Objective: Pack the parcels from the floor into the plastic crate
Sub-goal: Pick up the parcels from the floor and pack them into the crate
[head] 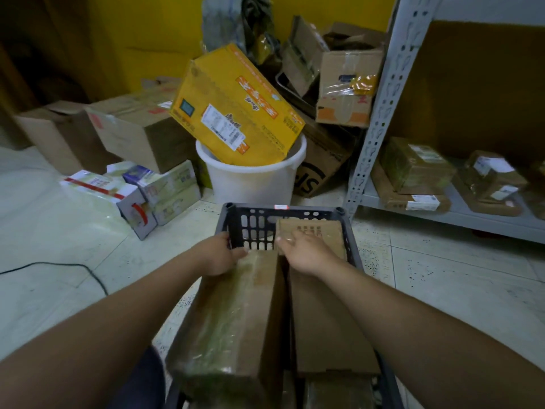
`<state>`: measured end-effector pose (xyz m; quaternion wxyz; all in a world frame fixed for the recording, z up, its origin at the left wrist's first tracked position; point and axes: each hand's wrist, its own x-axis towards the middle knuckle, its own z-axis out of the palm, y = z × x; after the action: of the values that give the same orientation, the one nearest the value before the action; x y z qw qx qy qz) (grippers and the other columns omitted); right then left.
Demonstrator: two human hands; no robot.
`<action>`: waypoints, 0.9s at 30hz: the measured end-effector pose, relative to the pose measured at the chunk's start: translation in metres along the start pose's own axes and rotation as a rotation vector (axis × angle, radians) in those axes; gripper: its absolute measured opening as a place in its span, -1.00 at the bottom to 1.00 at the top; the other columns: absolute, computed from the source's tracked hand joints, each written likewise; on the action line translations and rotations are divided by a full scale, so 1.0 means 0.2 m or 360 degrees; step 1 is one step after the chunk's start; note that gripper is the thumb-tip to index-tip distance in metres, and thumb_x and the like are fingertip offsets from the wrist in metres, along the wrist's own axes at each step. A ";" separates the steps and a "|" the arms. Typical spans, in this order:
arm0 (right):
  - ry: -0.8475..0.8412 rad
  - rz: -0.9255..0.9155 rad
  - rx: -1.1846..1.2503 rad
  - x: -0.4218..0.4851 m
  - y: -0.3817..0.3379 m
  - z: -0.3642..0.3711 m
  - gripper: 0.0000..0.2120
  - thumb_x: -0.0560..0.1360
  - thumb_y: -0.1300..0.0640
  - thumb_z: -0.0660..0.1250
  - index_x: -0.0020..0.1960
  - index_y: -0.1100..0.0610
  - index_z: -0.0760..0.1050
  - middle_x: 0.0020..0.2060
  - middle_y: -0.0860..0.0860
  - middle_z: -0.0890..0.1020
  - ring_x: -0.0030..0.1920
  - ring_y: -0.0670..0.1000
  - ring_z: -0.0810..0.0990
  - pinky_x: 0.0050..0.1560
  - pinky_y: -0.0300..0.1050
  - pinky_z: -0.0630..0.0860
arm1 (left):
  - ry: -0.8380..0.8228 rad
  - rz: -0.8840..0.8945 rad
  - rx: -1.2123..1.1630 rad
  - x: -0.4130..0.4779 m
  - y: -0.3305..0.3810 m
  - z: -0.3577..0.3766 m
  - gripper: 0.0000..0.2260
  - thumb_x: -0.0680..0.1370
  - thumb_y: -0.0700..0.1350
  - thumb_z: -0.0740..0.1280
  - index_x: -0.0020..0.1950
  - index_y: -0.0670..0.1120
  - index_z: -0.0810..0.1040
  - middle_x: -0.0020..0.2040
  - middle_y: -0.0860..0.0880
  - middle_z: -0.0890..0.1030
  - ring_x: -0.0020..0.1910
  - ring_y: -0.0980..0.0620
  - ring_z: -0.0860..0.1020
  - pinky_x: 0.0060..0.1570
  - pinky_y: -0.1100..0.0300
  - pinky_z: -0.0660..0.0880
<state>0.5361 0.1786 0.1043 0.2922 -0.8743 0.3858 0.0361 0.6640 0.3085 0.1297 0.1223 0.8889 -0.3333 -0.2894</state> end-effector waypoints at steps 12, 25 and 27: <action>-0.0162 0.0370 0.0502 -0.11 -0.19 0.15 -0.42 0.60 -0.20 0.06 0.51 0.06 0.06 0.12 0.14 0.55 -0.03 0.13 0.59 -0.16 -0.01 0.61 | 0.0050 0.0004 -0.0371 -0.24 -0.12 0.01 -0.48 0.58 0.04 0.25 0.46 -0.16 0.25 0.40 -0.16 0.40 0.33 -0.12 0.40 0.22 0.14 0.33; 0.0370 0.0141 0.0763 -0.04 -0.33 -0.18 -0.40 0.56 -0.24 0.12 0.37 0.20 0.38 0.25 0.14 0.53 0.22 0.18 0.51 0.24 0.13 0.47 | 0.0066 0.0079 -0.1264 -0.19 -0.10 -0.26 -0.63 0.54 0.11 0.29 0.32 0.13 0.35 -0.03 0.05 0.55 -0.06 -0.03 0.56 -0.06 0.00 0.52; 0.0341 0.0137 0.0875 -0.03 -0.35 -0.19 -0.40 0.52 -0.27 0.17 0.31 0.19 0.45 0.17 0.11 0.57 0.15 0.16 0.56 0.20 0.11 0.50 | 0.0208 0.0108 -0.1297 -0.17 -0.08 -0.27 -0.55 0.53 0.12 0.30 0.38 0.05 0.34 0.08 0.00 0.55 -0.02 -0.05 0.56 -0.05 0.02 0.53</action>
<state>0.5743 0.1985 0.1704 0.4740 -0.7441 0.4464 -0.1499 0.6846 0.3449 0.1811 0.4946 0.7728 -0.2122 -0.3364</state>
